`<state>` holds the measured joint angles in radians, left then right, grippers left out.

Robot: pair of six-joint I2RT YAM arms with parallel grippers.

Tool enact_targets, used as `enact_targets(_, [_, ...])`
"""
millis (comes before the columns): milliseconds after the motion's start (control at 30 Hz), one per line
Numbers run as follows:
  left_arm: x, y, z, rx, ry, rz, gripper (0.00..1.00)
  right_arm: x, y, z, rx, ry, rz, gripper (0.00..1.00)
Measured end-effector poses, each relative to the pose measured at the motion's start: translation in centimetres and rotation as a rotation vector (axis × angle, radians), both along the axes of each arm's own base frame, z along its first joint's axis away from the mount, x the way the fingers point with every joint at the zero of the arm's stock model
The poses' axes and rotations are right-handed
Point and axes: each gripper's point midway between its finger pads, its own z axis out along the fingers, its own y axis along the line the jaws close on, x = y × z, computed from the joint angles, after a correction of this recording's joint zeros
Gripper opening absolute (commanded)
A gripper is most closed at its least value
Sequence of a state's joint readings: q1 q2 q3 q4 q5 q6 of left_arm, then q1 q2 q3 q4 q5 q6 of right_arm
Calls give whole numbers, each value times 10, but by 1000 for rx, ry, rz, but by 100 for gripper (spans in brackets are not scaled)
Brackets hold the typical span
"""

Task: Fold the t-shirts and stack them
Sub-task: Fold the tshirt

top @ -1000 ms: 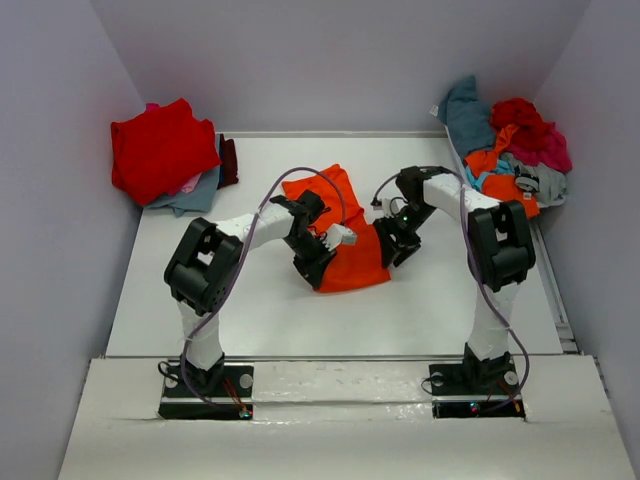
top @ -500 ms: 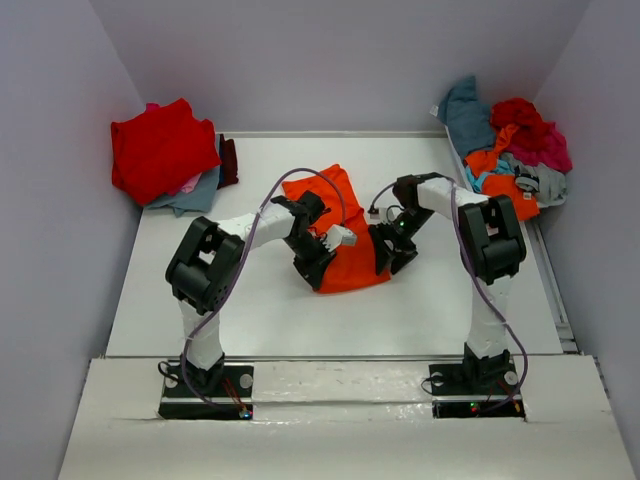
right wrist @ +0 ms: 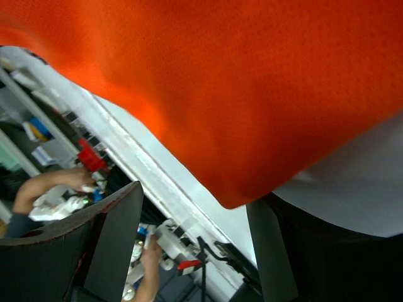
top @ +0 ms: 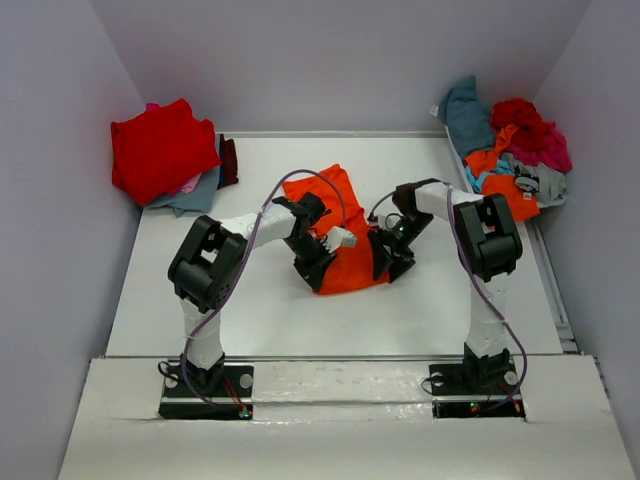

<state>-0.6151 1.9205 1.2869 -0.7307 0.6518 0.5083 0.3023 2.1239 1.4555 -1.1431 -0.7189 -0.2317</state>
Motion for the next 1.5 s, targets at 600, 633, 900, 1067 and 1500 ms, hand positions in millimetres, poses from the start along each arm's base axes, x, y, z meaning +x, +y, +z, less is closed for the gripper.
enact_targets(600, [0, 0, 0, -1, 2, 0, 6, 11, 5, -9, -22, 23, -41, 31])
enact_targets(633, [0, 0, 0, -1, 2, 0, 6, 12, 5, -9, -23, 21, -43, 27])
enact_targets(900, [0, -1, 0, -2, 0, -1, 6, 19, 1, -15, -49, -22, -37, 11])
enact_targets(1067, [-4, 0, -3, 3, -8, -31, 6, 21, -1, -12, -59, -53, -25, 10])
enact_targets(1500, [-34, -11, 21, -19, -101, -162, 6, 23, -2, 46, -7, -238, 24, 10])
